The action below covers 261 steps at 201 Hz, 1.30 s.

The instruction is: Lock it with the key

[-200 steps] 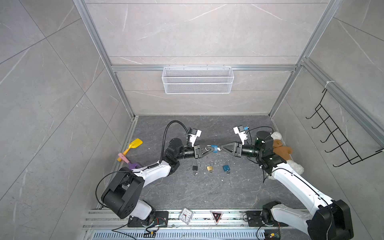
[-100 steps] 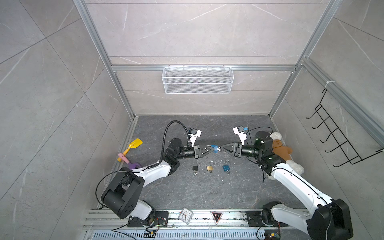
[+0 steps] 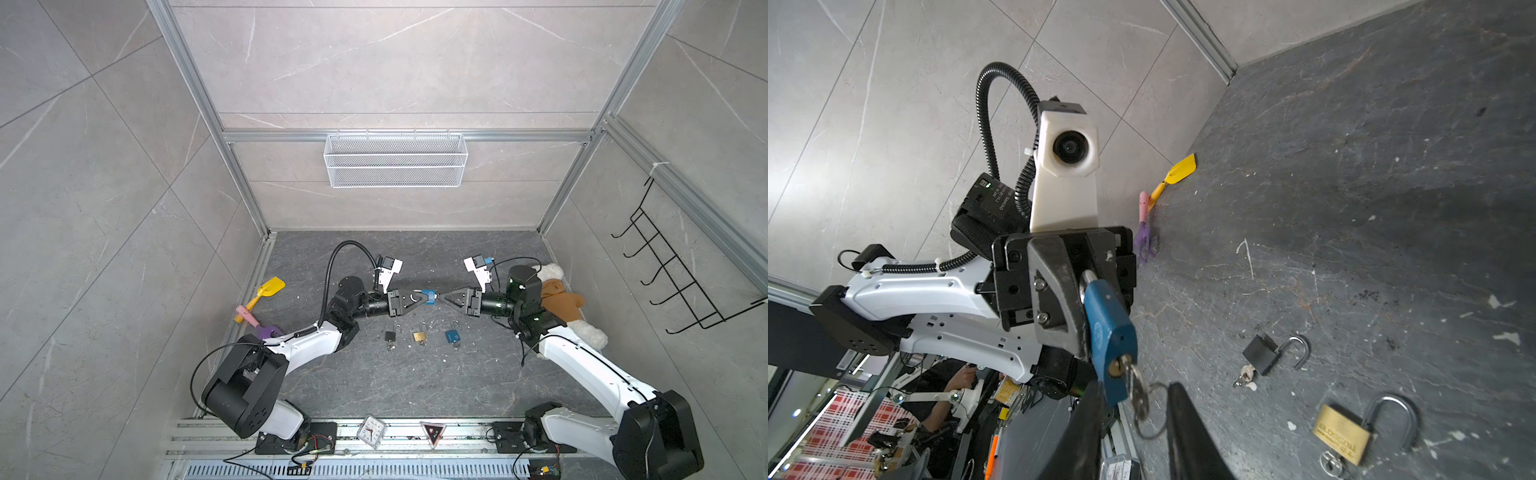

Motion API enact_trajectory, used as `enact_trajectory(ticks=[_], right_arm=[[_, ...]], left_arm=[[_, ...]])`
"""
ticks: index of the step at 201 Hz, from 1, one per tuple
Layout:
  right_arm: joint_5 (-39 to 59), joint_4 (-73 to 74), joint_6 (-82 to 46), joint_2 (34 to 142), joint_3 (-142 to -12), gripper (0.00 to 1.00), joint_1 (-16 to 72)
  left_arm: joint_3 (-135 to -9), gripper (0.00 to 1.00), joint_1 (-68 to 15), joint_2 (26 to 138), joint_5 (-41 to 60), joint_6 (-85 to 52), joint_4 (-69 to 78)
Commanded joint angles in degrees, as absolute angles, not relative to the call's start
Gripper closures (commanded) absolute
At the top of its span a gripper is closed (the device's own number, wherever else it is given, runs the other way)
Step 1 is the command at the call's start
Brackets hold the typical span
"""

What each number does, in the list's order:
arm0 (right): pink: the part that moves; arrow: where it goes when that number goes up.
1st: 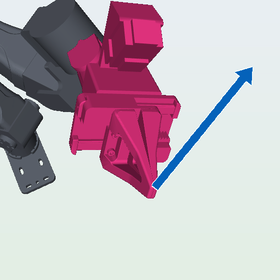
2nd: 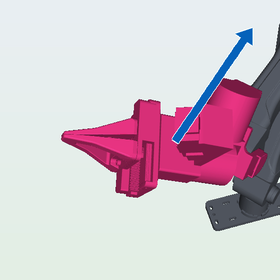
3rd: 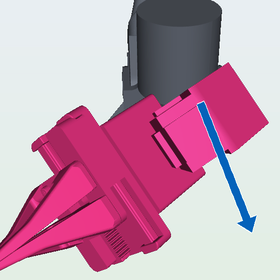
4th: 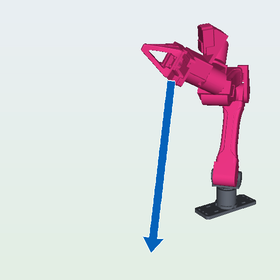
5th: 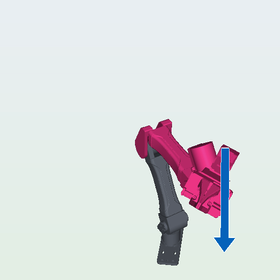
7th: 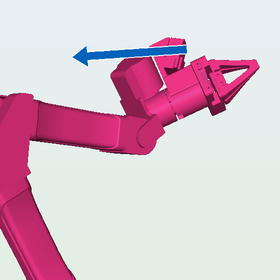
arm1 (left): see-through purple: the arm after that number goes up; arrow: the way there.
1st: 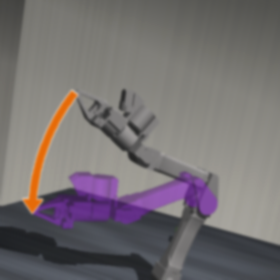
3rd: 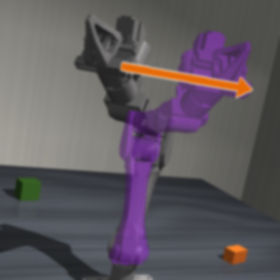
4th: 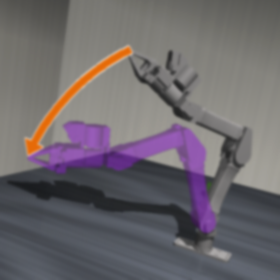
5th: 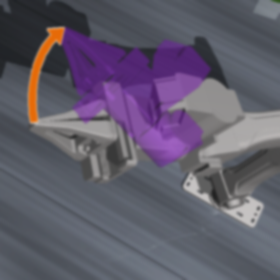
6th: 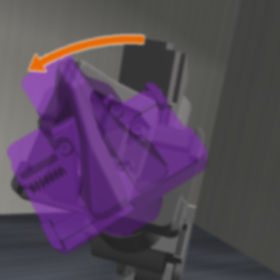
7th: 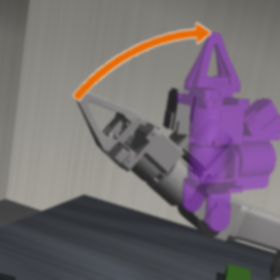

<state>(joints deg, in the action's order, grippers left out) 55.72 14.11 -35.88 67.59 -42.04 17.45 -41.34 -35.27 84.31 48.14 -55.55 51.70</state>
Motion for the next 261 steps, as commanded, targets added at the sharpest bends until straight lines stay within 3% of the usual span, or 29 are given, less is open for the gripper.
enact_trajectory(ticks=[1, 146, 194, 261], right_arm=[[58.5, 19.5, -38.4, 68.6, -41.2, 0.73, 17.9], [61.0, 28.2, -43.0, 72.0, -40.4, 0.86, 18.0], [61.5, 27.3, -42.2, 70.7, -39.6, 1.00, 18.0], [61.8, 26.7, -41.3, 69.1, -38.1, 1.00, 17.2]], left_arm=[[-43.2, 1.00, -35.4, 83.6, 48.4, -56.4, 58.1], [-42.6, 1.00, -35.3, 84.9, 49.1, -57.1, 60.0], [-41.8, 1.00, -34.9, 84.8, 47.0, -55.8, 58.8], [-40.2, 1.00, -32.7, 85.3, 44.7, -59.0, 62.7]])
